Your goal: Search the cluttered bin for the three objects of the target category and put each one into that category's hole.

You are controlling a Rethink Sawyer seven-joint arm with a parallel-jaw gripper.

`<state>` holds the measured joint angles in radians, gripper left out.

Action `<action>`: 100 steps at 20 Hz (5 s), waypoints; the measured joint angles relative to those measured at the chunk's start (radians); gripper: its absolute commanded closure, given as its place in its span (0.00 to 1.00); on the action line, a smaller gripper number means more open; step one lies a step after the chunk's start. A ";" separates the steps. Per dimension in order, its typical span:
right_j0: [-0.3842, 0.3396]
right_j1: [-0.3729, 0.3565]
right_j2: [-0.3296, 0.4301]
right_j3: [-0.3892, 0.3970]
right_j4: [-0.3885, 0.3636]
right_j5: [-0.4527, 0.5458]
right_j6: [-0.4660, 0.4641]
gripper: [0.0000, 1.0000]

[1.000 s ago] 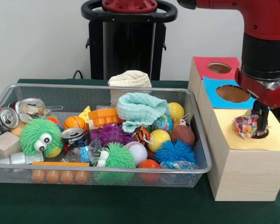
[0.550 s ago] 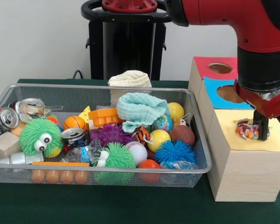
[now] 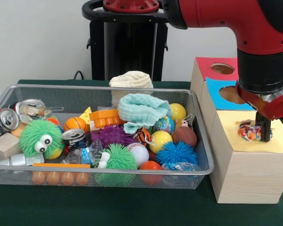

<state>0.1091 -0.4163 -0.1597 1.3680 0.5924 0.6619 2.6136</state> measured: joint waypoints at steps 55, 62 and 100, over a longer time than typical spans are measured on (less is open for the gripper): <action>-0.025 0.031 0.017 -0.006 -0.124 0.030 0.000 0.00; -0.024 0.031 0.020 -0.016 -0.126 0.013 0.000 0.00; -0.031 -0.178 -0.010 0.137 -0.182 0.181 0.000 1.00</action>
<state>0.0778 -0.5946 -0.1700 1.5055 0.4101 0.8433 2.6136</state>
